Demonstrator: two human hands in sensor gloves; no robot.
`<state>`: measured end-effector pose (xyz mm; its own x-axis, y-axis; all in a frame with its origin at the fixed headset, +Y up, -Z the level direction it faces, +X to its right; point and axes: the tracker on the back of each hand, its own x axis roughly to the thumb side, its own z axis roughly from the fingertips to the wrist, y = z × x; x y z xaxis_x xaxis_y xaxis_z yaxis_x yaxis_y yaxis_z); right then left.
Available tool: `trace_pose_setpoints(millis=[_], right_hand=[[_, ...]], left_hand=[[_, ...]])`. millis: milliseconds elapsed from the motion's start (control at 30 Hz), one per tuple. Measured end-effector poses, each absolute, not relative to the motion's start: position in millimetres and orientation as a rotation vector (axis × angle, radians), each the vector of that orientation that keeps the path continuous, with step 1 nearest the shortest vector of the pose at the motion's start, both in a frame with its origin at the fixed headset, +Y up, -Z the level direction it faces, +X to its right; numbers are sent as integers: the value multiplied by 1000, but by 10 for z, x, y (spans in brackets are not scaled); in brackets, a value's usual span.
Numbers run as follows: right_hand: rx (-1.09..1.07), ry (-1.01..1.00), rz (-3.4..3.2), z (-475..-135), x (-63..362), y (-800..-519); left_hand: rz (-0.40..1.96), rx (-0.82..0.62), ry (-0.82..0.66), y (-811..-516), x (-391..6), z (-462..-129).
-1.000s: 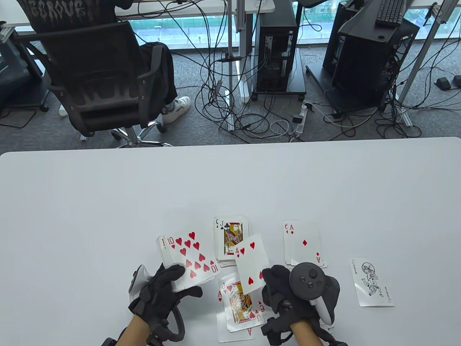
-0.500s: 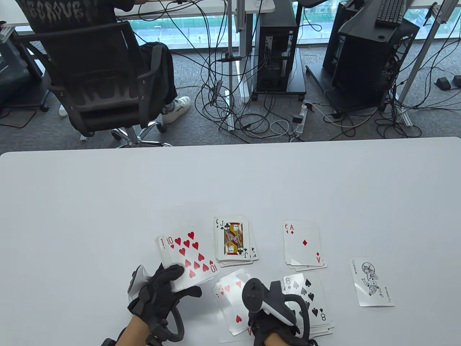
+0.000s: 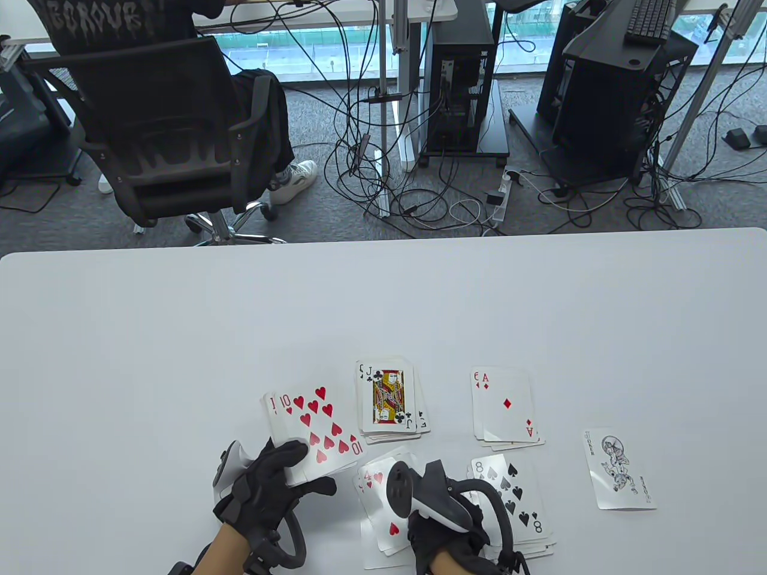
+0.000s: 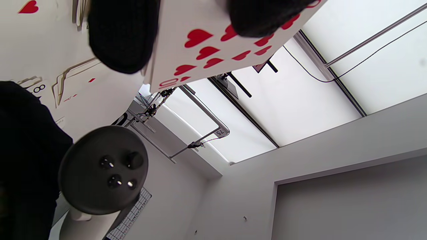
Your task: Playing card suit sorting
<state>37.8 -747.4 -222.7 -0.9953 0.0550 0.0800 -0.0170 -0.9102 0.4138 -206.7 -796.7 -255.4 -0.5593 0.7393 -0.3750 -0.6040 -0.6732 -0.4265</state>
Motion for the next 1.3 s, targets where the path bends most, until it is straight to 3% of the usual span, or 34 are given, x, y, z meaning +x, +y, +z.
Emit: trace_pose_setpoints(millis=[167, 300, 433, 667, 1000, 1300], right_hand=[[189, 44, 2710, -2296, 429, -7032], [277, -361, 2394, -2224, 400, -7043], [379, -286, 2385, -2190, 304, -7175], [438, -382, 2471, -2122, 211, -7200], [353, -447, 2302, -2110, 298, -7203], [106, -444, 2301, -2198, 637, -7203]], left_hand=[[2205, -714, -312, -7992, -2047, -2548], [2172, -742, -322, -8009, -2016, -2538], [2148, -778, -331, -8026, -1965, -2520], [2116, -821, -366, -8022, -1891, -2494], [2113, -827, -393, -8021, -1872, -2496], [2146, -797, -355, -8045, -1919, -2510]])
